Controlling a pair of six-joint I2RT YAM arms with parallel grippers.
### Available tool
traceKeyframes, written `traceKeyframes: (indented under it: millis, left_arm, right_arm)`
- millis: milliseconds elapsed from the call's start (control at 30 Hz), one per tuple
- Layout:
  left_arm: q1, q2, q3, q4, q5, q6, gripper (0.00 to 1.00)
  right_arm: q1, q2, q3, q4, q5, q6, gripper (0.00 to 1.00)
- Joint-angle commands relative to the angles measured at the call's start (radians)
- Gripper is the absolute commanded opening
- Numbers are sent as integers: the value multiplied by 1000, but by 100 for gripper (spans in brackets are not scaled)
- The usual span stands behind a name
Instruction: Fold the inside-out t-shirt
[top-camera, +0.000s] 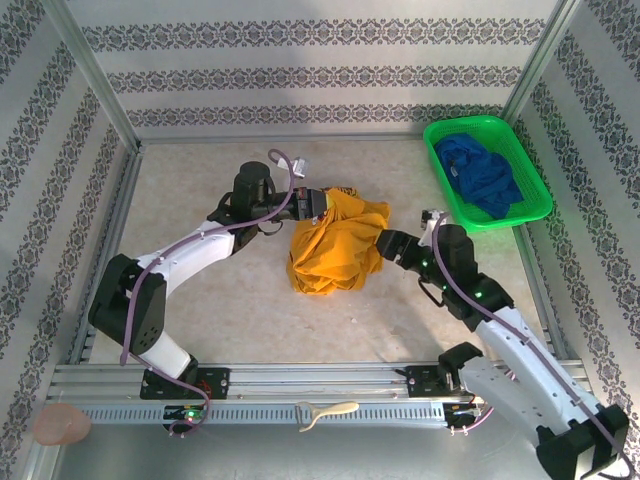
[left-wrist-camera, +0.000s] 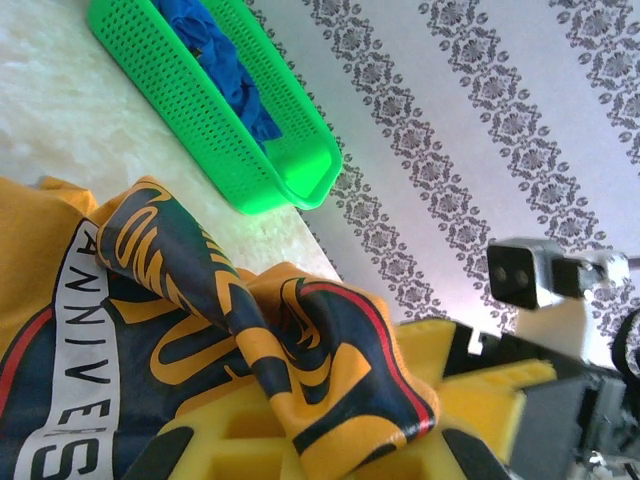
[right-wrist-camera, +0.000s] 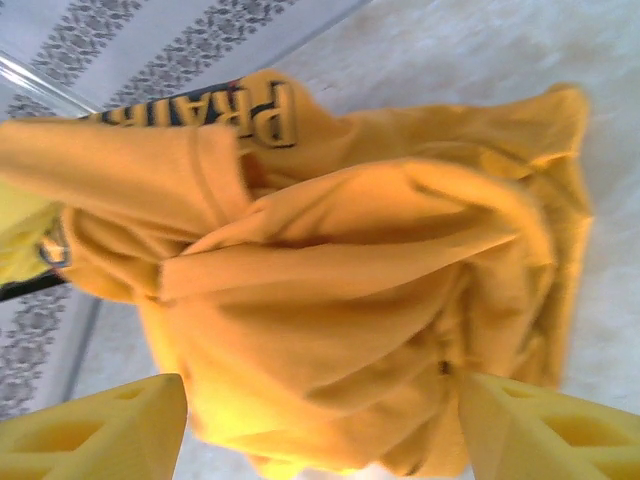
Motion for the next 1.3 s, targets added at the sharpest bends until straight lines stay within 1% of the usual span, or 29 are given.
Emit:
traceKeyframes:
  millis: [0,133,167,200,233,267,333,367,400,500,567,600,700,733,767,800,867,967,1000,1100,1133,1267]
  left_arm:
    - [-28,-43,12,90,-26,-40,0]
    - [-40,-39,27,88,-30,-47,0]
    - [-40,-39,27,94,-31,-55,0]
    - [-40,-40,28,99,-37,-63,0]
    - [-39,-40,30,101,-42,-68,0]
    - [-37,-42,30,105,-50,-75,0]
    - [-23,-40,28,161,-65,-129,0]
    - [-12,-36,25,205,-69,-164,0]
    - [1,-26,23,265,-67,-215,0]
    - [44,13,34,435,-44,-355,0]
    - [60,33,46,500,-34,-412,0]
    - [67,40,54,516,-26,-426,0]
    - [72,35,74,498,0,-418,0]
    - [73,31,78,492,13,-413,0]
    - [73,27,76,491,23,-410,0]
    - [73,24,75,489,37,-409,0]
    - [73,17,67,485,59,-409,0]
    - [73,14,51,507,86,-426,0]
    - [72,15,47,515,95,-433,0]
    - [68,14,44,531,118,-447,0]
    - [67,12,48,528,128,-450,0]
    - [57,-2,65,505,161,-443,0]
  right_arm:
    - [106,107,49,76,124,137,73]
    - [168,323,135,170,190,147,73]
    - [169,361,142,185,212,160,72]
    - [165,396,138,220,224,171,69]
    - [164,416,121,267,234,163,60]
    - [164,428,109,280,251,154,46]
    - [161,434,56,284,270,150,14]
    - [163,429,23,287,277,143,4]
    - [162,421,-17,280,294,151,0]
    - [151,380,-156,278,330,192,0]
    - [137,343,-235,270,341,220,0]
    - [127,322,-266,261,338,231,0]
    - [85,214,-325,201,295,225,40]
    - [72,157,-325,174,280,203,47]
    - [63,95,-313,130,278,178,52]
    - [57,42,-305,97,276,149,54]
    - [39,-56,-235,46,265,58,61]
    - [24,-95,-148,46,222,-89,72]
    - [24,-80,-112,61,198,-144,75]
    - [28,21,-16,118,110,-261,78]
    - [33,63,13,144,80,-290,79]
    - [60,223,118,215,24,-360,80]
